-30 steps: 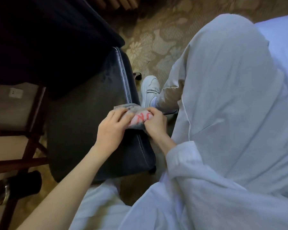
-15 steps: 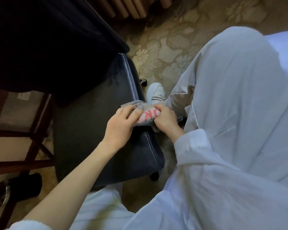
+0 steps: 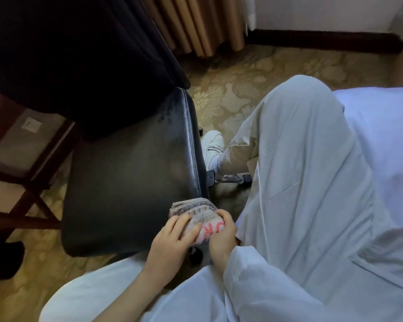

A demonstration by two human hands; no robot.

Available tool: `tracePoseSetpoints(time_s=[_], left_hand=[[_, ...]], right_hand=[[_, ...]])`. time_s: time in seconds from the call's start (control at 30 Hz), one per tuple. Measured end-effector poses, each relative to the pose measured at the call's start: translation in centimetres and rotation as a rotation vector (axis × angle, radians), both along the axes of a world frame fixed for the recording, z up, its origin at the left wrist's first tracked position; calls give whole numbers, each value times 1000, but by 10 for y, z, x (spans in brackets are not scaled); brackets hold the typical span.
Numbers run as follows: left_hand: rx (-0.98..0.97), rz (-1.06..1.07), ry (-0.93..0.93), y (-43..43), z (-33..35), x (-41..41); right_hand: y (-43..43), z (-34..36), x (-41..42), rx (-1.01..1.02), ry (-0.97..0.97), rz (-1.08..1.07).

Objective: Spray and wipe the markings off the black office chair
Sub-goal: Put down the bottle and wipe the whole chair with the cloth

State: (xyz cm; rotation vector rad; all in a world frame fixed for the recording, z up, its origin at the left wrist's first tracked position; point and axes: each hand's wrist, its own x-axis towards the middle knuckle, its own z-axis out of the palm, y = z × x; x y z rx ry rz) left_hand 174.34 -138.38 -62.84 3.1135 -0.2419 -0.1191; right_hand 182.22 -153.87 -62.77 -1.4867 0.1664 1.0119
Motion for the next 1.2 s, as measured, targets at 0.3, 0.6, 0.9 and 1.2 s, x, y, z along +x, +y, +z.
tracePoseSetpoints(time_s=[0.3, 0.6, 0.9, 1.2], left_hand=[[34, -67, -110, 13, -6, 18], [19, 60, -230, 37, 9, 95], [-14, 150, -72, 60, 26, 188], [-67, 38, -29, 12, 26, 92]], right_hand=[[26, -32, -4, -169, -140, -249], [55, -23, 86, -154, -627, -198], [62, -16, 178, -140, -495, -89], [23, -21, 93, -283, -380, -54]])
